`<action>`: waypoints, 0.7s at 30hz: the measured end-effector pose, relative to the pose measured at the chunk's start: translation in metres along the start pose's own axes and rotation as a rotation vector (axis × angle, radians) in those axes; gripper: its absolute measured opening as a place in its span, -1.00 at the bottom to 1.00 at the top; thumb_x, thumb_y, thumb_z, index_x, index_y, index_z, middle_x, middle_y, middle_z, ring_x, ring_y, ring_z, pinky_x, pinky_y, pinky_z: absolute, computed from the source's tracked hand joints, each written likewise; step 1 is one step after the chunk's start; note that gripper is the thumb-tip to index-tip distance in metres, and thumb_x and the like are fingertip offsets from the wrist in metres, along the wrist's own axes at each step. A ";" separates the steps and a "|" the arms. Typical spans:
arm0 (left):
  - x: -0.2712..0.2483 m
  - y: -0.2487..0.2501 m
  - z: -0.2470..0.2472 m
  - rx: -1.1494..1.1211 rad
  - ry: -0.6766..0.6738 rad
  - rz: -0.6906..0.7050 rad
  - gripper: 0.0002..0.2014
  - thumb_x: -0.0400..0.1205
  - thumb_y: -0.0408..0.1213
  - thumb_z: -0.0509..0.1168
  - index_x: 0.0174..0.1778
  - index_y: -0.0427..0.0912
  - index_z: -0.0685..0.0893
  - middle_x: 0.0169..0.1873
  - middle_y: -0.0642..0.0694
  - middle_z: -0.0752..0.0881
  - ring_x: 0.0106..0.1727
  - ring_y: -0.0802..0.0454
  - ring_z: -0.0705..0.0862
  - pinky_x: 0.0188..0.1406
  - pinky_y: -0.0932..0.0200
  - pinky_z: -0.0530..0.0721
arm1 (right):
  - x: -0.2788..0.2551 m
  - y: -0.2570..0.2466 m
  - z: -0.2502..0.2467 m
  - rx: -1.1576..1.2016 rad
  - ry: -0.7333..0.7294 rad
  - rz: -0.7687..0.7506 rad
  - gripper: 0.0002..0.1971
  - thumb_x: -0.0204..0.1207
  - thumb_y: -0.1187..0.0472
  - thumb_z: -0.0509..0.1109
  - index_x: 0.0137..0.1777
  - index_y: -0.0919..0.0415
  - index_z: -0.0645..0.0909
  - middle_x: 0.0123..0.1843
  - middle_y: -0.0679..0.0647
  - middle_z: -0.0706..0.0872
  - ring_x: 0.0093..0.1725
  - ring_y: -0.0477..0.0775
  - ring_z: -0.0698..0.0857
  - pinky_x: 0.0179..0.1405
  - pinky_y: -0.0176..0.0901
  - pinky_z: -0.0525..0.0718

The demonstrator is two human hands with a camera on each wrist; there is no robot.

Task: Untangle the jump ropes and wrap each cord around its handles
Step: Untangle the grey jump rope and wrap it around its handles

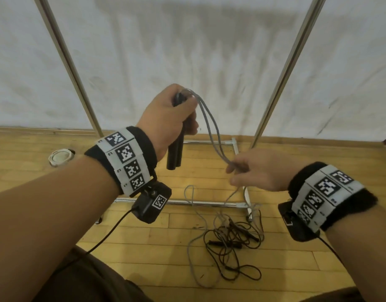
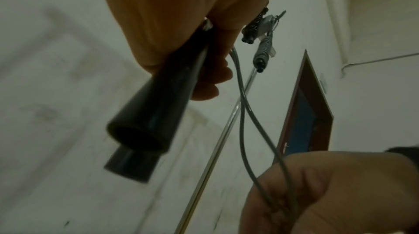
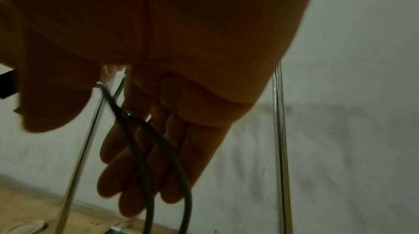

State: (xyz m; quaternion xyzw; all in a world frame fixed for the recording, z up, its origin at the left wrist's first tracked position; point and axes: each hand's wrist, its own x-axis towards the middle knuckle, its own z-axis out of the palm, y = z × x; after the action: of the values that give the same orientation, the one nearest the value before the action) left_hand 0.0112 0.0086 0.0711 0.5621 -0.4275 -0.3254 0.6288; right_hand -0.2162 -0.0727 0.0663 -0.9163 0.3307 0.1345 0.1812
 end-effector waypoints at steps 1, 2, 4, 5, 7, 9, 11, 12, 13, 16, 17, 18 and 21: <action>-0.004 0.000 0.005 0.032 -0.039 0.006 -0.90 0.70 -0.15 0.38 -0.13 0.10 0.75 -0.30 -0.06 0.75 -0.28 -0.14 0.76 -0.11 -0.08 0.80 | 0.002 -0.001 0.003 0.046 -0.038 -0.003 -0.60 0.64 -0.21 0.39 0.41 -0.10 0.63 0.13 -0.26 0.68 0.12 -0.21 0.64 0.13 -0.22 0.61; -0.007 0.001 0.010 0.058 -0.073 0.014 -0.87 0.70 -0.15 0.37 -0.15 0.13 0.75 -0.30 -0.06 0.75 -0.29 -0.15 0.76 -0.11 -0.08 0.79 | 0.004 -0.002 0.004 0.098 -0.043 -0.011 -0.56 0.63 -0.21 0.41 0.44 -0.09 0.60 0.23 -0.23 0.70 0.21 -0.16 0.67 0.27 -0.11 0.63; -0.013 0.003 0.020 0.096 -0.142 0.034 -0.90 0.70 -0.17 0.34 -0.10 0.06 0.73 -0.32 -0.09 0.72 -0.32 -0.14 0.74 -0.17 -0.05 0.76 | 0.007 -0.007 0.003 0.247 0.000 -0.041 -0.47 0.59 -0.16 0.49 0.50 -0.05 0.53 0.37 -0.17 0.68 0.37 -0.10 0.65 0.47 -0.01 0.59; -0.016 0.004 0.024 0.117 -0.181 0.043 -0.92 0.70 -0.19 0.32 -0.07 0.00 0.71 -0.33 -0.11 0.71 -0.33 -0.14 0.72 -0.20 -0.05 0.74 | 0.008 -0.011 0.001 0.359 0.026 -0.071 -0.43 0.57 -0.11 0.54 0.53 -0.02 0.51 0.43 -0.15 0.66 0.43 -0.09 0.63 0.52 -0.03 0.56; -0.021 0.007 0.031 0.157 -0.252 0.053 -0.93 0.69 -0.20 0.31 -0.03 -0.06 0.70 -0.33 -0.16 0.70 -0.31 -0.18 0.69 -0.20 -0.10 0.72 | 0.008 -0.018 -0.002 0.613 0.068 -0.180 -0.45 0.52 0.02 0.62 0.46 0.09 0.56 0.40 -0.08 0.69 0.44 -0.05 0.64 0.55 0.04 0.55; -0.025 0.010 0.034 0.189 -0.297 0.056 -0.91 0.67 -0.20 0.32 -0.02 -0.07 0.72 -0.31 -0.15 0.72 -0.25 -0.18 0.68 -0.11 -0.16 0.70 | 0.006 -0.025 -0.003 0.796 0.118 -0.282 -0.50 0.46 0.10 0.59 0.36 0.26 0.61 0.23 0.15 0.76 0.32 0.14 0.71 0.50 0.26 0.58; -0.027 0.012 0.036 0.224 -0.322 0.070 -0.87 0.66 -0.17 0.33 0.01 -0.08 0.76 -0.21 -0.20 0.77 -0.15 -0.21 0.71 0.01 -0.20 0.73 | 0.005 -0.031 -0.002 0.933 0.189 -0.325 -0.55 0.48 0.19 0.50 0.35 0.33 0.62 0.25 0.37 0.74 0.32 0.32 0.71 0.47 0.34 0.60; -0.027 0.014 0.036 0.232 -0.333 0.080 -0.86 0.66 -0.17 0.34 0.03 -0.09 0.77 -0.13 -0.27 0.79 -0.09 -0.27 0.72 0.06 -0.23 0.75 | 0.005 -0.033 -0.001 1.004 0.219 -0.322 -0.58 0.51 0.24 0.47 0.36 0.35 0.62 0.27 0.42 0.73 0.33 0.34 0.72 0.46 0.35 0.61; -0.027 0.015 0.036 0.232 -0.340 0.090 -0.85 0.66 -0.17 0.35 0.04 -0.09 0.77 -0.06 -0.33 0.79 -0.06 -0.34 0.72 0.07 -0.27 0.75 | 0.006 -0.035 0.001 1.073 0.239 -0.305 -0.62 0.55 0.30 0.45 0.36 0.38 0.63 0.28 0.46 0.72 0.28 0.36 0.75 0.42 0.39 0.64; -0.026 0.019 0.036 0.201 -0.329 0.115 -0.88 0.69 -0.24 0.35 0.06 -0.09 0.78 -0.10 -0.46 0.73 -0.26 -0.37 0.62 -0.21 -0.26 0.67 | 0.008 -0.041 0.004 1.198 0.265 -0.185 -0.78 0.69 0.31 0.39 0.28 0.37 0.67 0.17 0.46 0.74 -0.21 0.31 0.74 0.15 0.51 0.76; -0.025 0.020 0.036 0.189 -0.310 0.124 -0.89 0.71 -0.27 0.34 0.05 -0.08 0.77 -0.18 -0.41 0.72 -0.33 -0.29 0.58 -0.29 -0.20 0.62 | 0.009 -0.044 0.006 1.231 0.259 -0.141 -0.78 0.71 0.24 0.38 0.26 0.34 0.67 0.12 0.41 0.76 -0.35 0.24 0.68 0.01 0.44 0.81; -0.023 0.021 0.036 0.188 -0.272 0.136 -0.89 0.73 -0.29 0.32 0.04 -0.06 0.77 -0.26 -0.26 0.70 -0.35 -0.21 0.57 -0.31 -0.13 0.60 | 0.010 -0.047 0.008 1.260 0.248 -0.103 -0.76 0.73 0.16 0.38 0.26 0.30 0.67 0.09 0.35 0.78 -0.44 0.17 0.63 -0.14 0.32 0.84; -0.017 0.024 0.035 0.168 -0.129 0.163 -0.82 0.78 -0.38 0.28 0.02 -0.05 0.76 -0.37 0.05 0.61 -0.31 -0.01 0.55 -0.25 0.02 0.60 | 0.012 -0.057 0.015 1.280 0.217 -0.002 -0.73 0.71 -0.04 0.40 0.25 0.11 0.69 0.12 0.23 0.80 -0.49 0.08 0.60 -0.42 0.03 0.76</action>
State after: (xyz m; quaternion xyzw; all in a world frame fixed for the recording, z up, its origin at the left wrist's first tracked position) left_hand -0.0289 0.0125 0.0922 0.5543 -0.5369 -0.2718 0.5750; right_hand -0.1719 -0.0321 0.0620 -0.6358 0.3610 -0.1829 0.6573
